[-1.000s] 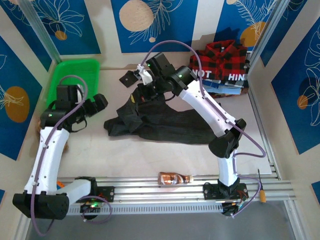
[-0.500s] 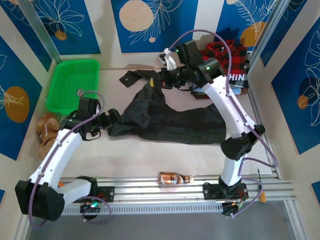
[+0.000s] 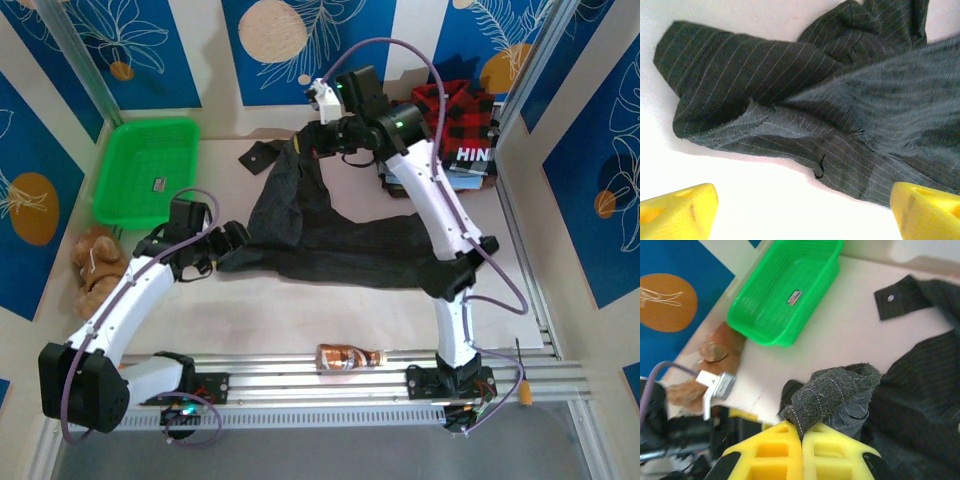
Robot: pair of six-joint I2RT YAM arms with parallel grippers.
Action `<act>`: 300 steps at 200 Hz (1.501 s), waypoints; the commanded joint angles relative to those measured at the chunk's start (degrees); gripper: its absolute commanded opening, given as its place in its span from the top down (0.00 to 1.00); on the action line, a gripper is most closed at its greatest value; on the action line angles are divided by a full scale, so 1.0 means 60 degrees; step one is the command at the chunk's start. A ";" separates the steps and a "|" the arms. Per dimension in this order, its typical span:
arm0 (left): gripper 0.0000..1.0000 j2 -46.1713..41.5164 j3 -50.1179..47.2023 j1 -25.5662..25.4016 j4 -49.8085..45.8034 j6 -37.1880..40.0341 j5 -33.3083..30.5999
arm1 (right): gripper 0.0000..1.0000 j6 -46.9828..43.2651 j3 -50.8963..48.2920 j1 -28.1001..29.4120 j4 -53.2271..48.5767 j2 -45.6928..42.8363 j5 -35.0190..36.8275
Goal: Fold and stack the long sleeve shirts
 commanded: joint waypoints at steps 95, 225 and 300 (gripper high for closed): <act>0.14 0.1873 -0.1524 -0.0088 0.2018 -0.0541 -0.0817 | 0.99 -0.4686 0.0723 0.1522 0.3670 0.1905 0.6826; 0.21 0.3118 -0.2015 0.0810 0.0357 -0.0175 -0.1708 | 0.98 -0.5895 0.0918 0.1583 0.5715 0.1891 0.7259; 0.21 0.2669 -0.2673 0.1013 0.0088 -0.0299 -0.1437 | 0.97 -0.5942 0.0914 0.1533 0.5499 0.1749 0.6266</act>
